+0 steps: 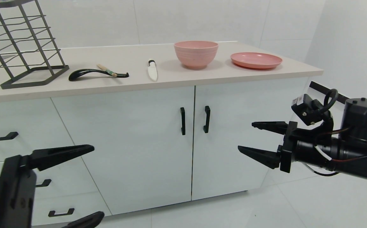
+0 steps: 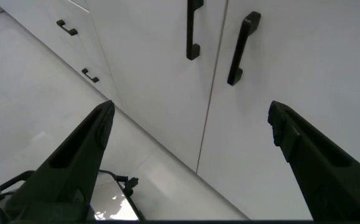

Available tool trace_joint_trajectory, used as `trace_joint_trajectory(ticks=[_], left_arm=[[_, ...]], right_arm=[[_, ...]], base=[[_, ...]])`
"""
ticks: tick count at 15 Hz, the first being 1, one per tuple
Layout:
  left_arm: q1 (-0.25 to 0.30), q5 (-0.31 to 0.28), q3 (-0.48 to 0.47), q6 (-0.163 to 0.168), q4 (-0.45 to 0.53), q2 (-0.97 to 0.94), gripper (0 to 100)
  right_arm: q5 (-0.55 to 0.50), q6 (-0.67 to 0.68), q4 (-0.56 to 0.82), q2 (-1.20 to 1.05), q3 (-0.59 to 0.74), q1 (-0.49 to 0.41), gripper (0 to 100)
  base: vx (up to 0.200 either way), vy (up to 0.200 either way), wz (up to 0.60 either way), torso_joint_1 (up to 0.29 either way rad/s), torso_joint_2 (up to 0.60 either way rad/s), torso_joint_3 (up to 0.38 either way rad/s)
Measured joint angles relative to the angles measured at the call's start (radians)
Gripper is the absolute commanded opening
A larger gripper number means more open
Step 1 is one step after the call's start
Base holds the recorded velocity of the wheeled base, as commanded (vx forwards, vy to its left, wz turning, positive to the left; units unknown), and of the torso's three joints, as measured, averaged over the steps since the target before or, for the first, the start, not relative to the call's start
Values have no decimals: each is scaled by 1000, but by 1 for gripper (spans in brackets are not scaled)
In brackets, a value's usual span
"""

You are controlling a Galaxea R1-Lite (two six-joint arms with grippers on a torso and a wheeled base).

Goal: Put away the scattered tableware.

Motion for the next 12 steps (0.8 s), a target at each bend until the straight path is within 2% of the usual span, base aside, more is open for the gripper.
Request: trace_joint_trajectory(ticks=[5, 8, 11, 12], left_arm=[[-43, 3, -22, 7, -179, 278, 100], [-68, 10, -33, 6, -403, 468, 100], [-119, 64, -76, -4, -558, 642, 100], [-138, 75, -106, -10, -580, 687, 100]], right_arm=[[90, -18, -131, 80, 4, -1, 100], [147, -26, -265, 191, -12, -2, 100], [170, -27, -373, 324, -59, -9, 100], [177, -27, -392, 367, -83, -16, 100]], base=[[0, 0, 0, 0, 0, 0], [0, 0, 0, 0, 0, 0], [0, 0, 0, 0, 0, 0], [0, 0, 0, 0, 0, 0]])
